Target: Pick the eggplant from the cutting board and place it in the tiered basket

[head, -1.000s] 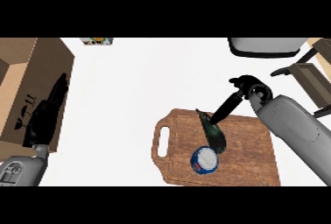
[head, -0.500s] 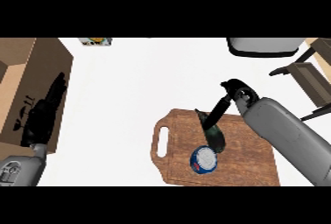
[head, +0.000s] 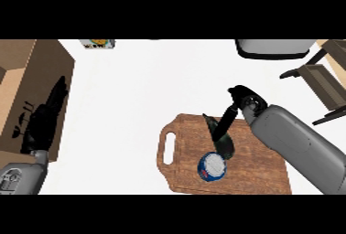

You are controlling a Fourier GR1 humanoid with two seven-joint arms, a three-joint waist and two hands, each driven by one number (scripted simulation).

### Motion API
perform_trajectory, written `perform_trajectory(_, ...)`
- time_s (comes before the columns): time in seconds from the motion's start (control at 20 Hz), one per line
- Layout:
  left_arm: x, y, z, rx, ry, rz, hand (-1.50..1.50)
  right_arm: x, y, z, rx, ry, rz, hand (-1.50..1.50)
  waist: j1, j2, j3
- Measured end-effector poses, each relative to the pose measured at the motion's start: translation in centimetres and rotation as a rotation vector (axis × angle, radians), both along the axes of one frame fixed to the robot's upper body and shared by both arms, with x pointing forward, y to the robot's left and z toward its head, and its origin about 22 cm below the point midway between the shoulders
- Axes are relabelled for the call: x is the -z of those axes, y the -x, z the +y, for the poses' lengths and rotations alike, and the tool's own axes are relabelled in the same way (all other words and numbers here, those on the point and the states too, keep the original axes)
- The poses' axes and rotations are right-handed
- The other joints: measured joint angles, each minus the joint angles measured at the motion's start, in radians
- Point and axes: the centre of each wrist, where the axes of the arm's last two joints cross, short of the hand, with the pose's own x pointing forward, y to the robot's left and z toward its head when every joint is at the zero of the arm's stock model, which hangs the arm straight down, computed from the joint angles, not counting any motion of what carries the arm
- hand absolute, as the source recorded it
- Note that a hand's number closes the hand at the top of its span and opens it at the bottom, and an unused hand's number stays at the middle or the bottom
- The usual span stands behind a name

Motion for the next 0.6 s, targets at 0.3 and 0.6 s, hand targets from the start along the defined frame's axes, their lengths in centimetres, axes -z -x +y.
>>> perform_trajectory(0.3,-0.2,0.3,0.0,0.006,0.001,-0.005,0.00,1.6,0.0,0.6,0.008,0.005,0.036,-1.50,0.003,0.001,0.000)
perform_trajectory(0.6,-0.5,0.2,-0.4,0.010,0.001,-0.001,0.00,3.3,0.0,0.8,0.030,0.008,0.067,-1.50,0.003,0.002,0.000)
